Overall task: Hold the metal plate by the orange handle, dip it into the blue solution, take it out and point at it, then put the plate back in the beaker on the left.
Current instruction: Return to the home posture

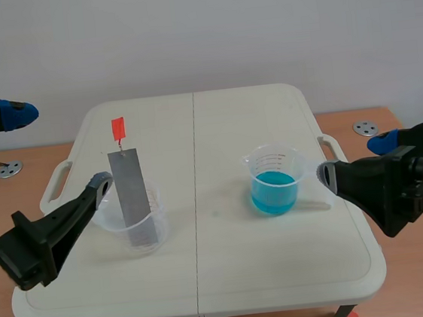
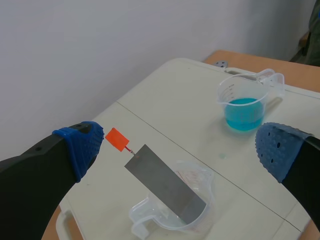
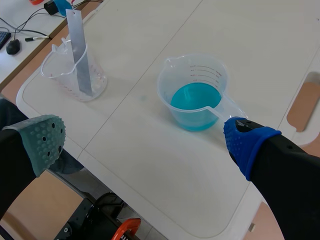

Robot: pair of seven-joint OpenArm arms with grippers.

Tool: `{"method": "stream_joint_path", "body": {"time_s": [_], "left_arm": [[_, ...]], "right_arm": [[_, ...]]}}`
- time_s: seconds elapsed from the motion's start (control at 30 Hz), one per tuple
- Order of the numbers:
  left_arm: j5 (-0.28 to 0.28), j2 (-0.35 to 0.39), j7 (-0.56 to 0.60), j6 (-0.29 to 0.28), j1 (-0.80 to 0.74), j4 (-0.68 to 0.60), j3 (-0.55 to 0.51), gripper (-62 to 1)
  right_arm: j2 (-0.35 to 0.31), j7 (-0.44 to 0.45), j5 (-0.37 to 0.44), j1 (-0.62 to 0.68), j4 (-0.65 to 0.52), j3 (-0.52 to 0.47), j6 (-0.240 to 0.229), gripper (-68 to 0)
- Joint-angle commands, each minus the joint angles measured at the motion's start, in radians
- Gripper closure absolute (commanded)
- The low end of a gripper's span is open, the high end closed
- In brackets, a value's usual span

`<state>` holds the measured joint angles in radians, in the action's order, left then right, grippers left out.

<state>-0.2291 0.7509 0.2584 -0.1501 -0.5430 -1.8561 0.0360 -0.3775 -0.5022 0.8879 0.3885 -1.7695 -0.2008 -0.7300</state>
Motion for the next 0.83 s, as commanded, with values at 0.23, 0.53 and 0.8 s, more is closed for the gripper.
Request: {"method": "stream_joint_path", "body": {"time_s": [0.23, 0.53, 0.8], "left_arm": [[-0.010, -0.005, 0.014, 0.006, -0.002, -0.004, -0.008, -62.3], [-0.010, -0.005, 0.013, 0.006, -0.002, -0.004, -0.008, -62.3], [-0.011, -0.005, -0.029, 0.006, -0.003, -0.004, -0.008, -62.3]], "right_arm": [[-0.013, 0.015, 0.013, -0.008, -0.010, -0.003, -0.004, -66.3], [-0.013, 0.048, 0.007, -0.008, -0.010, -0.003, -0.004, -66.3], [-0.013, 0.077, -0.030, -0.008, -0.010, -0.003, -0.004, -66.3]]}}
